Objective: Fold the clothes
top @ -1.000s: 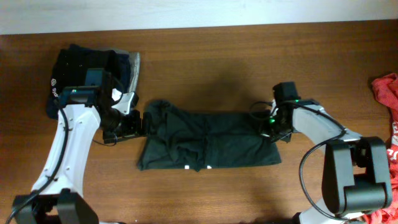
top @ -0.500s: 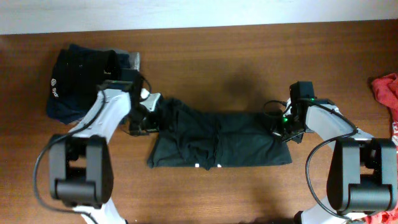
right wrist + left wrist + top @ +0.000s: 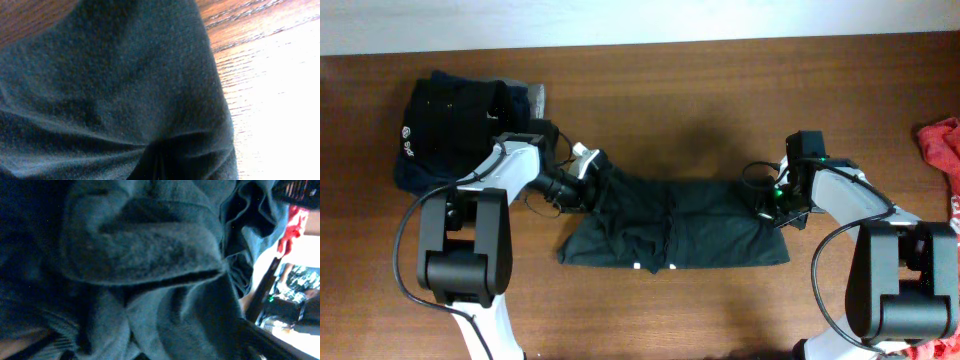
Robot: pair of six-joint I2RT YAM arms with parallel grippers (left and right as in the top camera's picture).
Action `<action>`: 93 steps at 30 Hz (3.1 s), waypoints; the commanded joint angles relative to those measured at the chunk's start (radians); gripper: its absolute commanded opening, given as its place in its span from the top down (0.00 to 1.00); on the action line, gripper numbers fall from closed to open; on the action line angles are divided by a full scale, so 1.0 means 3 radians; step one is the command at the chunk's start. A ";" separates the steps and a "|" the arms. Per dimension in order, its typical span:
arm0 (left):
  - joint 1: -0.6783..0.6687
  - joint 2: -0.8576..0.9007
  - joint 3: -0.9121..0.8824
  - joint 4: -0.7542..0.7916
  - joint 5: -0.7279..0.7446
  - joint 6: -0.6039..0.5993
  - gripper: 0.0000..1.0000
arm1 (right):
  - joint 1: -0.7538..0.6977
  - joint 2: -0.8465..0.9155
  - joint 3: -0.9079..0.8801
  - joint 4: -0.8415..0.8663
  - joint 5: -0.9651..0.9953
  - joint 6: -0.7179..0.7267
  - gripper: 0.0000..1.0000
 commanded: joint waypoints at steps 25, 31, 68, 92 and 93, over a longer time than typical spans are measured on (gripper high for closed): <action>0.0366 -0.0301 0.1665 -0.2107 -0.1167 -0.0010 0.99 | -0.0052 -0.1268 0.0304 -0.0762 -0.0031 -0.0122 0.70; -0.0067 -0.0296 0.1962 -0.2190 -0.1528 -0.0456 0.99 | -0.0052 -0.1403 0.0304 -0.0768 -0.0085 -0.0125 0.74; -0.0896 -0.0200 0.3707 -0.2593 -0.2255 -0.1308 0.73 | 0.0888 -0.1241 0.0303 -0.0019 -0.1757 -0.0996 0.96; -0.0544 -0.0796 0.3732 -0.2591 -0.2486 -0.1058 0.62 | 0.0895 -0.0445 0.0313 0.0769 -0.0501 0.0037 0.96; -0.0544 -0.0796 0.3732 -0.2591 -0.2497 -0.1058 0.61 | 0.0844 -0.0474 0.0313 0.0702 -0.0504 0.0031 0.96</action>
